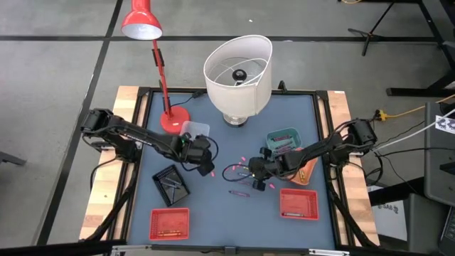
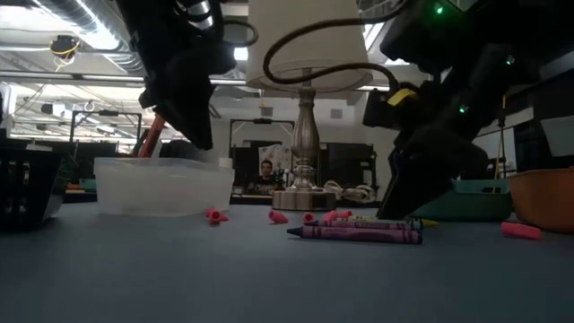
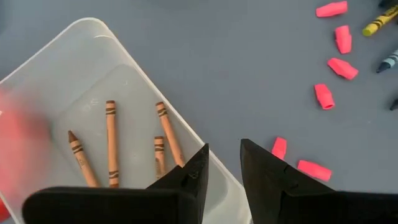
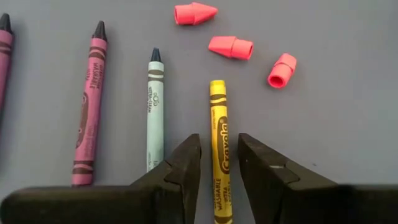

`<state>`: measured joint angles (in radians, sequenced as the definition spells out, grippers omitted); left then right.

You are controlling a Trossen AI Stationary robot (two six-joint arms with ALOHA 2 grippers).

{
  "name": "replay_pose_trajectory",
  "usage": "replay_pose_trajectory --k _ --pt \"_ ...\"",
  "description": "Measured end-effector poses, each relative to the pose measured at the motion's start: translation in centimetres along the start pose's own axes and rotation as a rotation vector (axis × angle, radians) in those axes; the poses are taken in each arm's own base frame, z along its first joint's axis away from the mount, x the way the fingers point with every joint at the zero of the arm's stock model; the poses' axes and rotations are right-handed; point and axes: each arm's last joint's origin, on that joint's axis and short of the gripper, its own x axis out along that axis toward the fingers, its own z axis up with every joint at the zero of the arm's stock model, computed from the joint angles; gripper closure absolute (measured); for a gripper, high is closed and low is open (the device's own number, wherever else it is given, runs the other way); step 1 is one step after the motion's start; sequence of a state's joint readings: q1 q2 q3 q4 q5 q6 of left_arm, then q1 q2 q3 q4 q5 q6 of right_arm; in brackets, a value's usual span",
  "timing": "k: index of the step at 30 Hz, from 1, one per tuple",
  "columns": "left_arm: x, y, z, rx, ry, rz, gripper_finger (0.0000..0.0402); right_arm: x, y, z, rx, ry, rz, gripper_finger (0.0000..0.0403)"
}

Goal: Sort crayons
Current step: Put the yellow crayon into the orange bin

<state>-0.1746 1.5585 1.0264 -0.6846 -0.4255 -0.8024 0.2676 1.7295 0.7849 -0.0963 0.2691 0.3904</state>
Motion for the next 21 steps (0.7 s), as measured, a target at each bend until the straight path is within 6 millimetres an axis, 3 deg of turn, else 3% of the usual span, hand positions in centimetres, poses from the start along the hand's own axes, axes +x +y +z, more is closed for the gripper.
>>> replay_pose_trajectory --k 6,16,21 --pt "-0.4 -1.0 -0.2 -0.001 -0.039 -0.056 0.0326 0.2 0.0 -0.1 -0.001 0.005 -0.002 0.0299" --pt "-1.7 -3.5 -0.8 0.001 -0.151 -0.184 0.0326 0.2 0.0 -0.1 -0.003 0.009 -0.002 0.0388" --pt "-2.4 -4.6 -1.4 0.011 -0.194 -0.230 0.0326 0.2 0.0 -0.2 -0.004 0.011 -0.003 0.0390"
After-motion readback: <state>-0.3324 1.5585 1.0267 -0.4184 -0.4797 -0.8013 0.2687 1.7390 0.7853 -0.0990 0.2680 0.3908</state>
